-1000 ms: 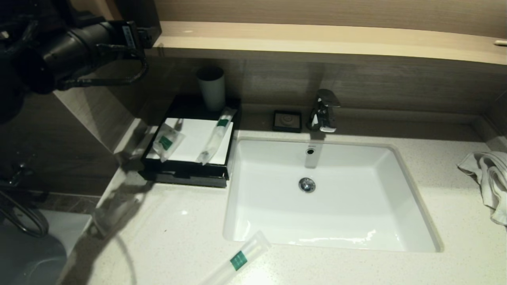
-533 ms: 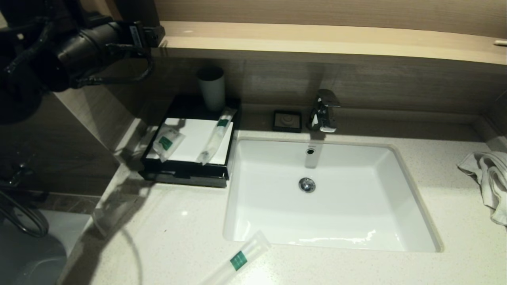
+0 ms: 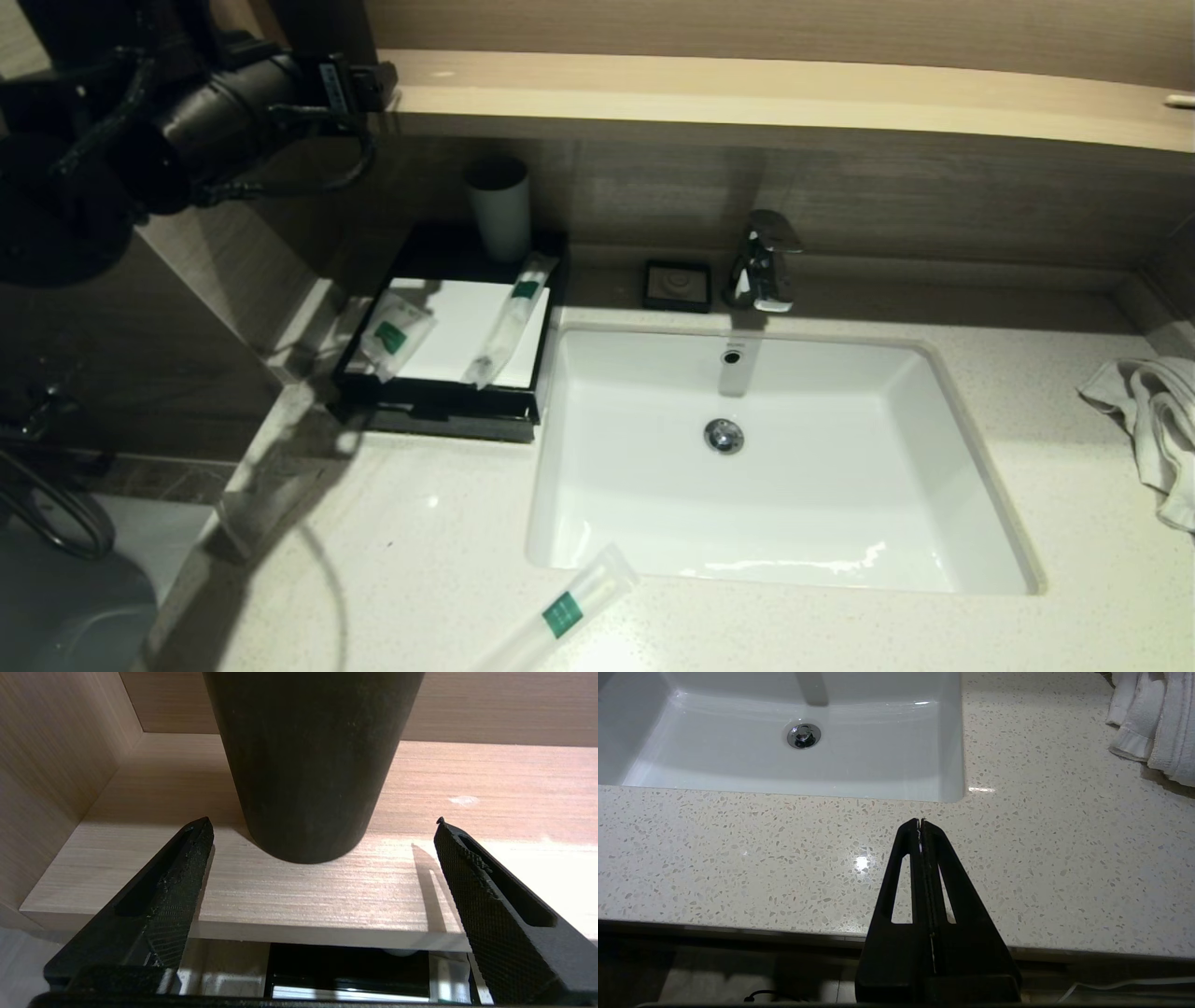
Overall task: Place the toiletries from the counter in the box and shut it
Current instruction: Pick up the cup
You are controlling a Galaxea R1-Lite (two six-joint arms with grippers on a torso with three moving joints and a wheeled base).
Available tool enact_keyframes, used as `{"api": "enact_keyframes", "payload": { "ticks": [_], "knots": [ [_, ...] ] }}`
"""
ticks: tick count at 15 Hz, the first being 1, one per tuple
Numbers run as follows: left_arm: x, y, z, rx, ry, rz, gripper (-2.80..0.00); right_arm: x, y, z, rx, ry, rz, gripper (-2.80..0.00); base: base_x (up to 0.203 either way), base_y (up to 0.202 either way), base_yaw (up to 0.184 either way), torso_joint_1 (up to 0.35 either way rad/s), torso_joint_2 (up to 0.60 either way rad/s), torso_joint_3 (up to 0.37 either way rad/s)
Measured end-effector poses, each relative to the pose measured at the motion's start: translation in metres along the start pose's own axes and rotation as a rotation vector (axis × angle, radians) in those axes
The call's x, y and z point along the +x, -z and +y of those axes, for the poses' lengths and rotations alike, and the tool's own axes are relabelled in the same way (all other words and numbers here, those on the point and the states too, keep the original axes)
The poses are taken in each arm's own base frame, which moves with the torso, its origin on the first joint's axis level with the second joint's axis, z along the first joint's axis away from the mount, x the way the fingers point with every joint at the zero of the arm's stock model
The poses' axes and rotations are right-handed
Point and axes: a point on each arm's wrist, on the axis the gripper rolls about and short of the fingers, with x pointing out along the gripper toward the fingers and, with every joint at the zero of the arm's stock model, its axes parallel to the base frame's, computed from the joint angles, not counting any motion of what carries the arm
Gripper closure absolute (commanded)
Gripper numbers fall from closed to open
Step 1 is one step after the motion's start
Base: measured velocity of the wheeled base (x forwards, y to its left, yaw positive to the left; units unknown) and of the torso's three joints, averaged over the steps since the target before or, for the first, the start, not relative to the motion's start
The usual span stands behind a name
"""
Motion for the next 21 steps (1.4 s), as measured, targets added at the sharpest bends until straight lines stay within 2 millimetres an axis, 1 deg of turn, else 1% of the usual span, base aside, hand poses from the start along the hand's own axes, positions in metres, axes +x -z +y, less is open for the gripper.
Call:
{"api": "enact_keyframes", "payload": {
  "ticks": [9,14,21],
  "knots": [
    [0.016,-0.001,-0.003,-0.004,-0.009,-0.028,-2.8,0.0,0.0,0.0,0.0,0.0,0.0,0.0,0.0,0.0,0.0,0.0,0.0,0.0],
    [0.024,0.002,-0.004,-0.004,-0.009,-0.032,-2.8,0.0,0.0,0.0,0.0,0.0,0.0,0.0,0.0,0.0,0.0,0.0,0.0,0.0],
    [0.028,0.003,-0.004,-0.009,-0.013,-0.051,-2.8,0.0,0.0,0.0,0.0,0.0,0.0,0.0,0.0,0.0,0.0,0.0,0.0,0.0]
  ]
}}
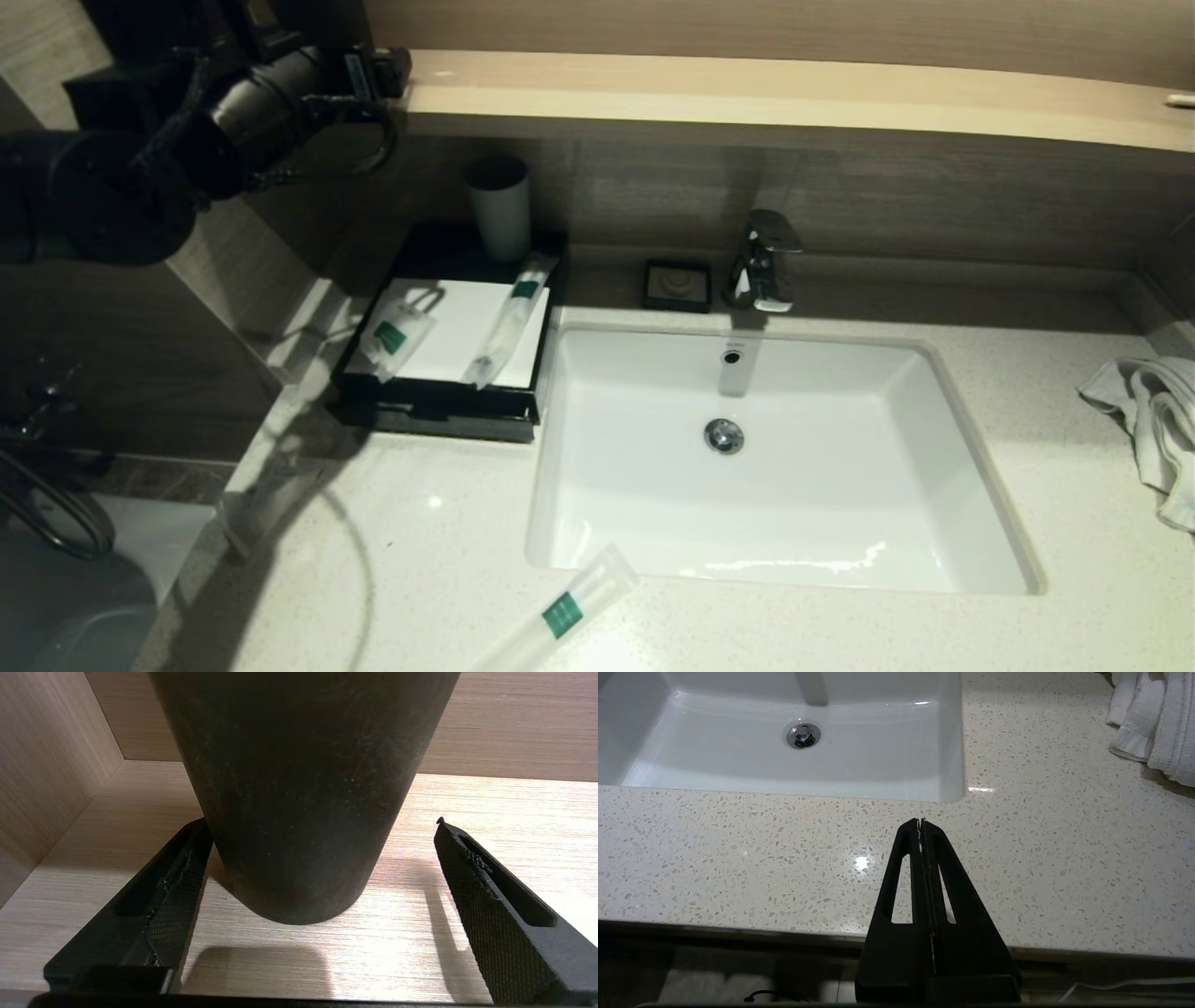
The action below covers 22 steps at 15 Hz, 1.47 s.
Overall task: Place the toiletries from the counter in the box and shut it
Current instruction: Pick up the cup
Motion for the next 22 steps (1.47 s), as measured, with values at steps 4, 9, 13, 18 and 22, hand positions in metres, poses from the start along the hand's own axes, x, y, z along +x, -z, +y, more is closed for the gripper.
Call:
{"api": "enact_keyframes", "payload": {
  "ticks": [4,9,13,18,22],
  "knots": [
    [0.0004,0.0005,0.0004,0.0,-0.006,0.001,-2.8,0.0,0.0,0.0,0.001,0.0,0.0,0.0,0.0,0.0,0.0,0.0,0.0,0.0],
    [0.001,0.0009,0.0013,0.003,-0.011,0.001,0.0,0.0,0.0,0.0,0.0,0.0,0.0,0.0,0.0,0.0,0.0,0.0,0.0,0.0],
    [0.0017,0.0011,0.0024,0.002,-0.014,-0.005,0.0,0.0,0.0,0.0,0.0,0.0,0.0,0.0,0.0,0.0,0.0,0.0,0.0,0.0],
    [0.0019,-0.0004,0.0026,0.0,-0.015,-0.021,0.0,0.0,0.0,0.0,0.0,0.0,0.0,0.0,0.0,0.0,0.0,0.0,0.0,0.0],
    [-0.0034,-0.001,0.0032,-0.005,-0.014,-0.013,0.0,0.0,0.0,0.0,0.0,0.0,0.0,0.0,0.0,0.0,0.0,0.0,0.0,0.0]
  ]
}}
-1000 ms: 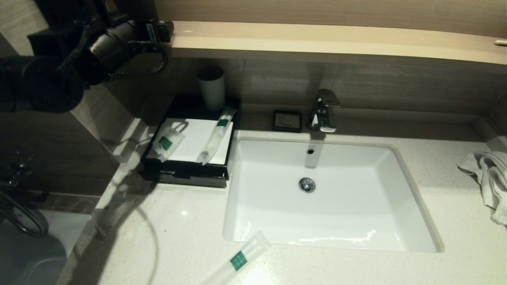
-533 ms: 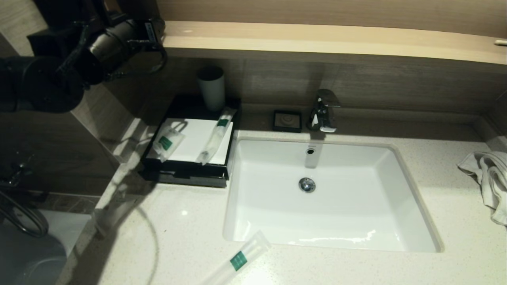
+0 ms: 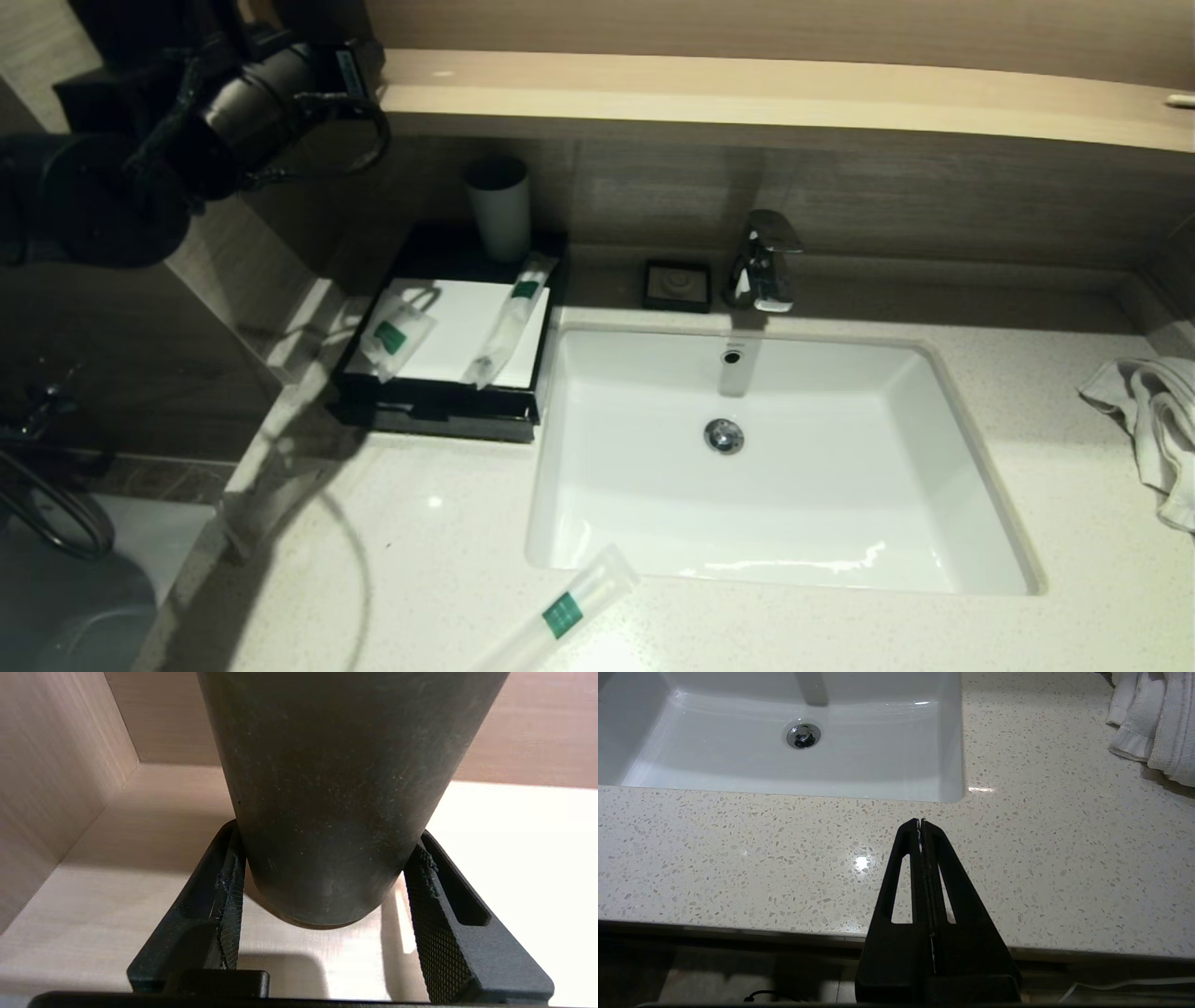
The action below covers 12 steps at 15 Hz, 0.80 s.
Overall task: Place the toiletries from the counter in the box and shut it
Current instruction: Pick up the cup, then place the cup on the storage box
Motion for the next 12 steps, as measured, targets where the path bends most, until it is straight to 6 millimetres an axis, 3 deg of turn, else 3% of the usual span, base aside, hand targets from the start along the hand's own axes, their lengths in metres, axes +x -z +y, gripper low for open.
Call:
{"api": "enact_keyframes", "payload": {
  "ticks": [5,12],
  "knots": [
    [-0.025,-0.003,0.003,0.002,0.01,0.035,0.0,0.0,0.0,0.0,0.0,0.0,0.0,0.0,0.0,0.0,0.0,0.0,0.0,0.0],
    [-0.075,-0.016,0.013,0.001,0.019,0.051,0.0,0.0,0.0,0.0,0.0,0.0,0.0,0.0,0.0,0.0,0.0,0.0,0.0,0.0]
  ]
}}
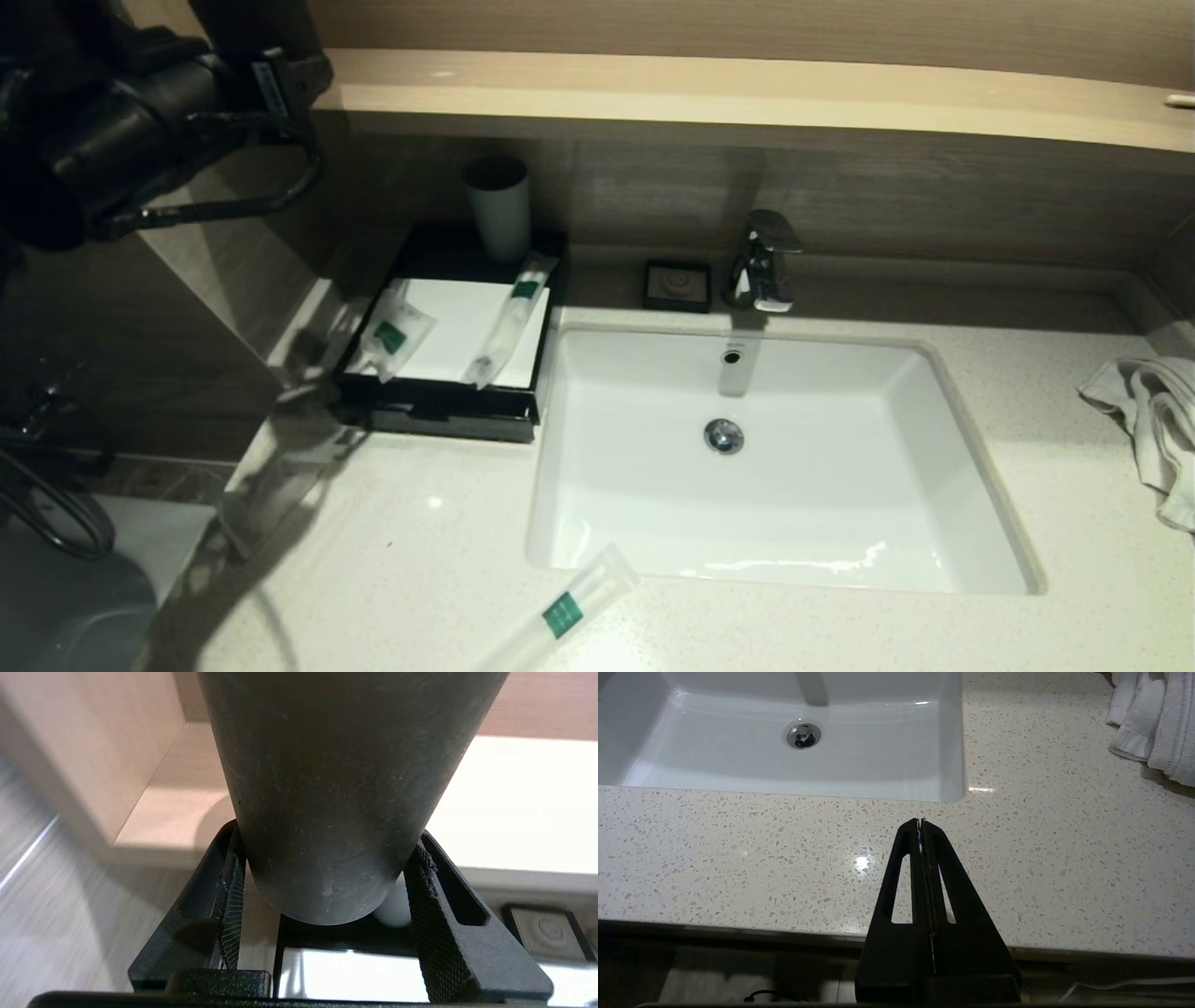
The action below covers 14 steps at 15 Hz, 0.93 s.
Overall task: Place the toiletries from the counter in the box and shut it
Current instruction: Place the cup on the storage box
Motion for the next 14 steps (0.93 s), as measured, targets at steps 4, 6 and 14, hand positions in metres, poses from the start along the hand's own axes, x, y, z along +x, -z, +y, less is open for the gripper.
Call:
{"api": "enact_keyframes", "payload": {
  "ticks": [4,6,14],
  "knots": [
    [-0.032,0.008,0.002,0.001,0.015,0.025,0.0,0.0,0.0,0.0,0.0,0.0,0.0,0.0,0.0,0.0,0.0,0.0,0.0,0.0],
    [-0.049,0.015,0.004,-0.003,0.023,0.047,0.0,0.0,0.0,0.0,0.0,0.0,0.0,0.0,0.0,0.0,0.0,0.0,0.0,0.0],
    [-0.095,0.057,0.005,-0.022,0.056,0.135,0.0,0.0,0.0,0.0,0.0,0.0,0.0,0.0,0.0,0.0,0.0,0.0,0.0,0.0]
  ]
}}
